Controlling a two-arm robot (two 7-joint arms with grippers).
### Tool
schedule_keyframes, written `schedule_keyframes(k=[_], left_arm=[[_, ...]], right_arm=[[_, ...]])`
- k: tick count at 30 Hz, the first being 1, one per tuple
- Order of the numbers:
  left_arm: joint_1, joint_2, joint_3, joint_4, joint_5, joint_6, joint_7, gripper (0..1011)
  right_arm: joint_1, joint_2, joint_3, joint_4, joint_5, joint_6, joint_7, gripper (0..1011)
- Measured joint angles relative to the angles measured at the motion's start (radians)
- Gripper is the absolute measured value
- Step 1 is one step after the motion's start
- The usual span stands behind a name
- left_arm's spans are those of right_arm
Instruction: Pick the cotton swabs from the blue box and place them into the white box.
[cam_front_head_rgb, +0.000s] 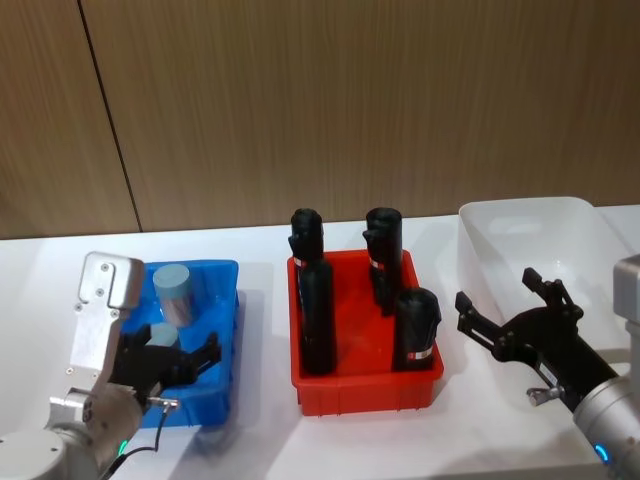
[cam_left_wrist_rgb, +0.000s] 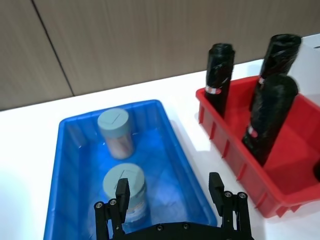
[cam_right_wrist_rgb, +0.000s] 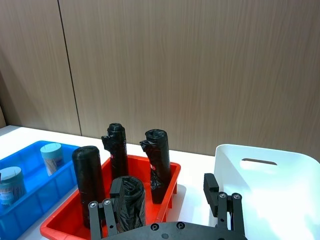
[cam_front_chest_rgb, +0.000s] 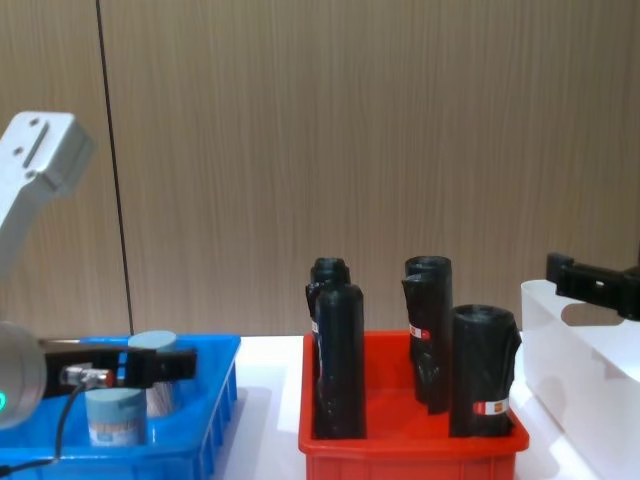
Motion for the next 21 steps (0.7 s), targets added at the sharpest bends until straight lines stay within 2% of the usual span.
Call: schedule_keyframes(k=[7, 21], left_arm=[[-0.006, 0.000, -0.018, 0.026, -0.033, 0.035, 0.028, 1003], [-0.034, 0.000, -0.041, 0.080, -0.028, 0.066, 0.031, 1003]], right_arm=[[0.000, 0.000, 0.000, 0.000, 0.000, 0.000, 0.000, 1002], [0.000, 0.000, 0.000, 0.000, 0.000, 0.000, 0.000, 1001]])
